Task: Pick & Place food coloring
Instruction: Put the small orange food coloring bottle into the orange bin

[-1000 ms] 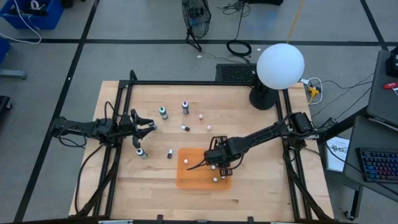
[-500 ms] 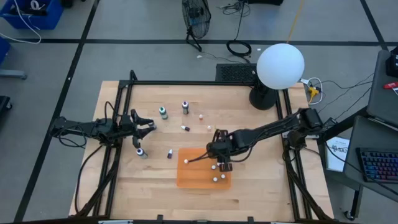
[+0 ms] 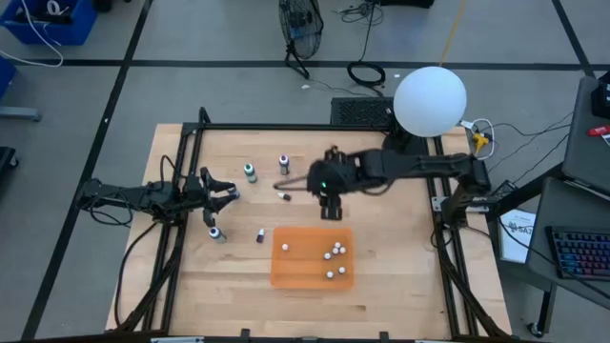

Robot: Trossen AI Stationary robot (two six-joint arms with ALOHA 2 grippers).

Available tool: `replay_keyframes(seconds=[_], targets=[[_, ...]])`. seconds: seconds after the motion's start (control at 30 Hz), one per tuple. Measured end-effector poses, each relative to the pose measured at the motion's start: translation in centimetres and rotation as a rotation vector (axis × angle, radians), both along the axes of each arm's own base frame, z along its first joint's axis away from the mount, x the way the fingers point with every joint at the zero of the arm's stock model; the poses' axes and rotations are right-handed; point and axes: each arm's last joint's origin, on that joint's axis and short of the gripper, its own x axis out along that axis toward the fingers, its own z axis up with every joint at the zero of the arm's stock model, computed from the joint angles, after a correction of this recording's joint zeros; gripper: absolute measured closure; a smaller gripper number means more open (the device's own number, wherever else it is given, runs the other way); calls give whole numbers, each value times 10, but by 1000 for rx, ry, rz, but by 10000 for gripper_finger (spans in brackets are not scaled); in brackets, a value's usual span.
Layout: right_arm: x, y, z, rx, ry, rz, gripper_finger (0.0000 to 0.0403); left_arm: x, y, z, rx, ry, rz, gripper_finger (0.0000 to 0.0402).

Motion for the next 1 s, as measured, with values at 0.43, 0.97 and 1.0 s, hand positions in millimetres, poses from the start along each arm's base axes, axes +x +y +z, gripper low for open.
replay_keyframes(seconds=[0.43,0.97,1.0], targets=[[16,-76,-96,122,105,-55,180,0,0,0,0,0,0,220],[6,-78,-165,145,129,-54,181,0,0,0,0,0,0,220],[7,-78,-169,163,134,-49,181,0,0,0,0,-1,0,220]])
